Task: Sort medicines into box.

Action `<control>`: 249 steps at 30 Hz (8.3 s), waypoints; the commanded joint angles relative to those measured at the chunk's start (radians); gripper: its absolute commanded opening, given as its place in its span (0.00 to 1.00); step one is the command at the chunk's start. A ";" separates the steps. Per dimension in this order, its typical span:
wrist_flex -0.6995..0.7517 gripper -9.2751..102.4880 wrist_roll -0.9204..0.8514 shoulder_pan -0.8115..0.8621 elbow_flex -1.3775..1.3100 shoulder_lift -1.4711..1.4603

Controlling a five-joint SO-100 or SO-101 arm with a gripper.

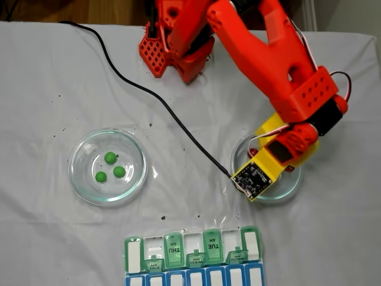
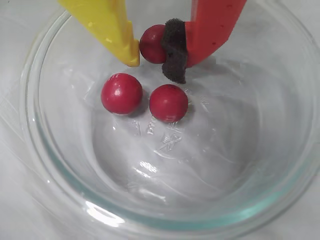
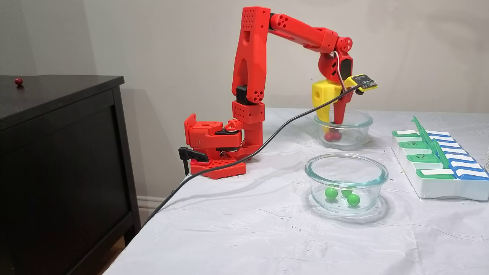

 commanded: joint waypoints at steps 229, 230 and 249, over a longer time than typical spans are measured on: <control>-0.035 0.33 0.104 -0.080 0.012 0.005; -0.026 0.33 0.107 -0.084 -0.002 0.009; 0.083 0.37 0.253 -0.161 -0.074 -0.114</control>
